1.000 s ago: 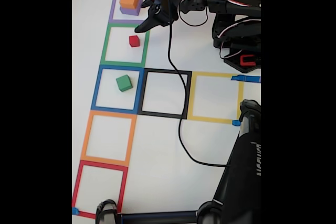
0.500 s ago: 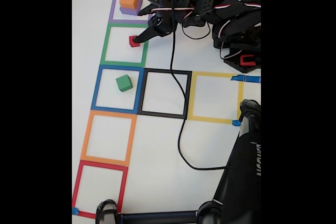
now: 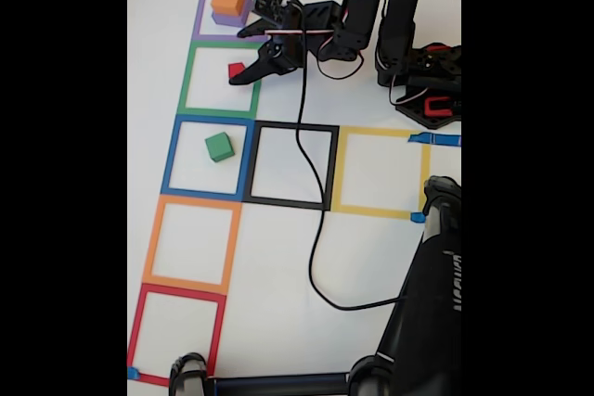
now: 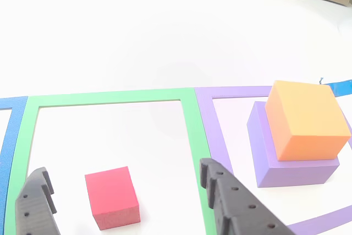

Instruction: Tower of hanoi

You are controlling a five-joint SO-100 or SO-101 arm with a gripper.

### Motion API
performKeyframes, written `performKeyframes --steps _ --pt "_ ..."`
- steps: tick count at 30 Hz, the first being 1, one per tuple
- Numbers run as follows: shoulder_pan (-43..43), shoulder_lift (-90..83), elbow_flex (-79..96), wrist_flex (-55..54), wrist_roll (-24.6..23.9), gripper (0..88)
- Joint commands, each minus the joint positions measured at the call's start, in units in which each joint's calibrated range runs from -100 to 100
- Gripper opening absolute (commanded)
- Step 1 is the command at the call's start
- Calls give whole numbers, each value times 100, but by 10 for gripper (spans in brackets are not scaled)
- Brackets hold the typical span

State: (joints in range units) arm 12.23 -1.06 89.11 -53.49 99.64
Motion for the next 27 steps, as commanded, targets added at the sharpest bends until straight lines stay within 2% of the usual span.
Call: performKeyframes --steps 1,13,27 --pt "-24 481 -320 -481 36 316" --pt "-456 1660 -402 -1550 36 296" --pt "-523 2233 -775 -1793 36 293"
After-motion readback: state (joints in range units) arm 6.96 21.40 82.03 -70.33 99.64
